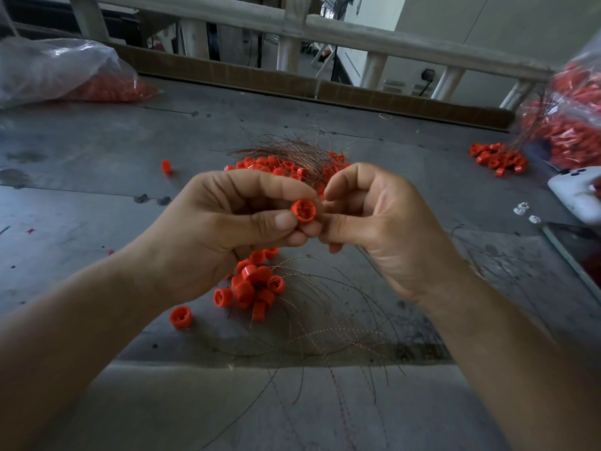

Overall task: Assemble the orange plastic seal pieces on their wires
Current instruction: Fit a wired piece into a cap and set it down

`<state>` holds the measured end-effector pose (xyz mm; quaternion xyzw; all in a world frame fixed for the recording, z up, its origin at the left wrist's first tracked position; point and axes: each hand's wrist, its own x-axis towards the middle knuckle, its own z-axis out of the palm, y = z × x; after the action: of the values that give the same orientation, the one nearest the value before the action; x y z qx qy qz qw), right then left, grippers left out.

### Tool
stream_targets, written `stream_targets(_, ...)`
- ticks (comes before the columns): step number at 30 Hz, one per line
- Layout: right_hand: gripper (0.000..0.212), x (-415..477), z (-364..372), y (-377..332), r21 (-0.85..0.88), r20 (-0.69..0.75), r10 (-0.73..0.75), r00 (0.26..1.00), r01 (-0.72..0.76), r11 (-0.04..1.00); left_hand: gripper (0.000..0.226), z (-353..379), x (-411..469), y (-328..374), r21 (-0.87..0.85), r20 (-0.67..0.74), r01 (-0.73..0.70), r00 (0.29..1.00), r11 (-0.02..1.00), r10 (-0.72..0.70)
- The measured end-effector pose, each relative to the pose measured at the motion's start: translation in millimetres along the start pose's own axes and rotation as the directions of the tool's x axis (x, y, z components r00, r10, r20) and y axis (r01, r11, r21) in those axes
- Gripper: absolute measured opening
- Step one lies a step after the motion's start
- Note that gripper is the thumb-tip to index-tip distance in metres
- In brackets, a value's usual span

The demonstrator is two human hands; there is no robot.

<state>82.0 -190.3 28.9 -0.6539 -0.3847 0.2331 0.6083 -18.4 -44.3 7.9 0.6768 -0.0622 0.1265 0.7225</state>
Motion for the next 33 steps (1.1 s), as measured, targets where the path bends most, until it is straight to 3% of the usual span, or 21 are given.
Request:
stream_targets(7,0.021,1.1,-4.3,-1.8,0.042,0.066,0.034,0.997,-0.037,0.998,0.031,0.7,-0.5,-2.2,-0.043,-0.001,0.006,1.0,0.999,-0.006)
stream_targets(10,0.016,9.1,-20.6,1.9,-0.167,-0.012,0.014,1.0,-0.015,0.986,0.021,2.8,0.6,-1.5,-0.171,-0.014,0.009,1.0,0.985,-0.012)
stream_targets(14,0.019,29.0,-62.1,26.9,-0.539,-0.368,-0.07,0.927,-0.151,0.829,0.021,3.7,1.5,-0.4,-0.202,-0.062,0.023,0.997,0.979,-0.036)
stream_targets(16,0.01,36.2,-79.2,41.8,-0.633,-0.458,-0.069,0.886,-0.27,0.726,0.021,4.2,1.5,0.1,-0.211,-0.073,0.029,0.996,0.977,-0.045)
stream_targets(20,0.031,43.4,-89.7,62.1,-0.697,-0.452,-0.02,0.892,-0.339,0.632,0.022,5.6,0.8,0.8,-0.214,-0.087,0.025,0.995,0.977,-0.045)
stream_targets(25,0.027,48.3,-87.3,72.2,-0.751,-0.434,-0.011,0.901,-0.355,0.556,0.022,6.9,0.6,0.2,-0.211,-0.097,0.028,0.994,0.977,-0.05)
stream_targets(30,0.011,48.5,-89.7,72.4,-0.749,-0.464,-0.079,0.882,-0.343,0.566,0.022,8.9,1.4,0.9,-0.202,-0.101,0.038,0.993,0.979,-0.059)
stream_targets(33,0.013,46.9,-92.8,64.3,-0.633,-0.495,-0.082,0.865,-0.294,0.716,0.02,8.3,1.4,0.8,-0.181,-0.112,0.05,0.991,0.982,-0.071)
